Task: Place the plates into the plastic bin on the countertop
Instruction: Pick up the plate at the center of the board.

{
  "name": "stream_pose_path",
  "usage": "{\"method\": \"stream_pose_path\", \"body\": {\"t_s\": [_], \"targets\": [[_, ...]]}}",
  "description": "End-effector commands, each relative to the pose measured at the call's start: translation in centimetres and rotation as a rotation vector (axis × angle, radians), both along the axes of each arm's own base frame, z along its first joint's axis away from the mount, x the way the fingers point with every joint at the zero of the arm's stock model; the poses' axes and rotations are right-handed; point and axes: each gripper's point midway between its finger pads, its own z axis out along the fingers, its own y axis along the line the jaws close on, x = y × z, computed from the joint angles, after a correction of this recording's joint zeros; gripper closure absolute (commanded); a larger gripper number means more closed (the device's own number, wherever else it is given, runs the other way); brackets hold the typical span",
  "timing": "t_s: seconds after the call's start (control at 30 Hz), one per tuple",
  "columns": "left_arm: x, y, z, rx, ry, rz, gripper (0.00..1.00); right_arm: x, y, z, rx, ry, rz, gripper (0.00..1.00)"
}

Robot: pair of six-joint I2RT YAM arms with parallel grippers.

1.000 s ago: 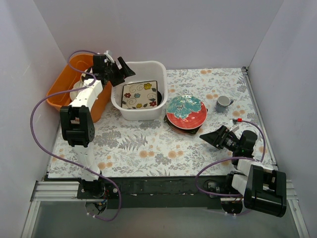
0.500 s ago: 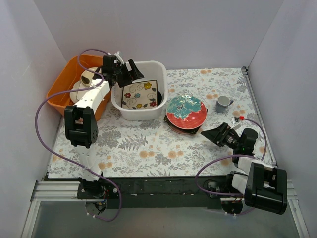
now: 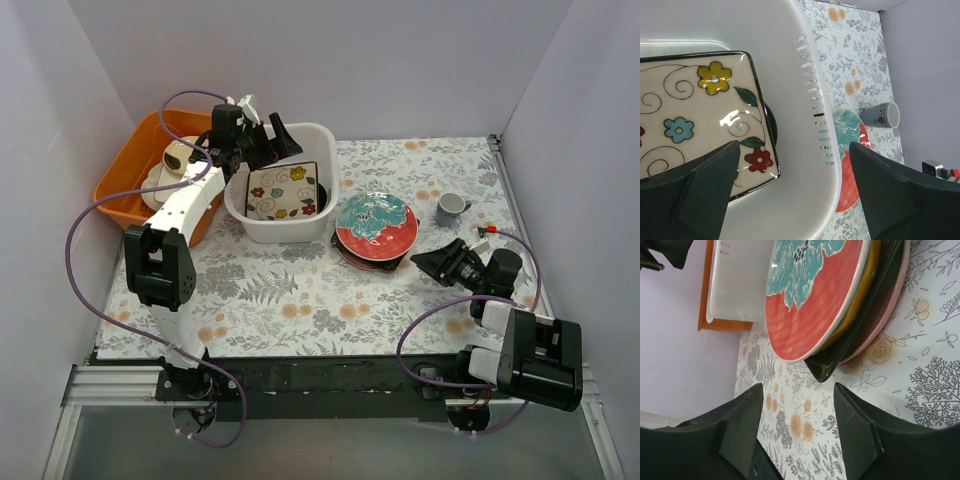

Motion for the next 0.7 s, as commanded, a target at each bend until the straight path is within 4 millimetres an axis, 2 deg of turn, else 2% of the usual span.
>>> {"method": "stream_pose_path", "body": {"t_s": [0.0, 0.07, 0.1, 0.23, 0.27, 0.3, 0.37, 0.57, 0.67], "targets": [[-2.4, -0.7, 4.0, -0.014, -0.092, -0.037, 0.10, 1.8, -0.5, 1.6, -0.022, -0.061, -0.019, 0.37], [-3.2, -1.2, 3.2, -0.015, -0.079, -0.052, 0.10, 2.2, -0.6, 1.6, -0.024, -0.057, -0.030, 0.40], [-3.6, -1.3, 3.4, -0.019, -0.086, -0.057, 0.10, 2.5, -0.6, 1.6, -0.024, -0.052, -0.031, 0.44], [-5.2, -1.8, 2.8, -0.032, -0.086, -0.075, 0.10, 3.4, -0.6, 1.4, -0.027, -0.040, -0.033, 0.51], [-5.1, -1.9, 3.2, -0.039, -0.119, -0.074, 0.10, 3.6, -0.6, 1.4, -0.033, -0.044, -0.032, 0.52], [-5.7, -1.8, 2.2, -0.032, -0.105, -0.072, 0.10, 3.7, -0.3, 1.2, -0.035, -0.037, -0.025, 0.54], [-6.1, -1.3, 2.9, -0.032, -0.129, -0.056, 0.10, 4.3, -0.4, 0.9, -0.055, -0.023, -0.035, 0.54], [-7.3, -1.4, 2.0, -0.037, -0.107, -0.066, 0.10, 5.5, 0.5, 0.1, -0.075, 0.002, -0.034, 0.57], [-8.1, -1.4, 1.5, -0.040, -0.100, -0.069, 0.10, 5.9, 0.6, -0.6, -0.073, 0.026, -0.037, 0.62]]}}
